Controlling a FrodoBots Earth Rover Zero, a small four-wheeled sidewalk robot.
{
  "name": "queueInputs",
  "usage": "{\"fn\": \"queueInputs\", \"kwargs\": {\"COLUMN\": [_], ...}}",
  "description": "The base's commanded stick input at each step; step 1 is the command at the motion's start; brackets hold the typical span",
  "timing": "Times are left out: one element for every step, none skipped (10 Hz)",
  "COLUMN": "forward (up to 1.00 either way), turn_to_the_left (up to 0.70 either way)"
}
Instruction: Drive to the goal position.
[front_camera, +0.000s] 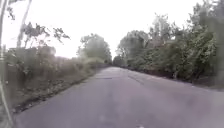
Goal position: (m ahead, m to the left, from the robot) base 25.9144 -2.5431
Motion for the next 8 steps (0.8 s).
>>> {"fn": "queueInputs", "kwargs": {"forward": [0.7, 0.7, 0.7, 0.7, 0.7, 0.7, 0.7, 0.7], "turn_to_the_left": [0.01, 0.01, 0.01, 0.01, 0.01, 0.01, 0.01, -0.2]}}
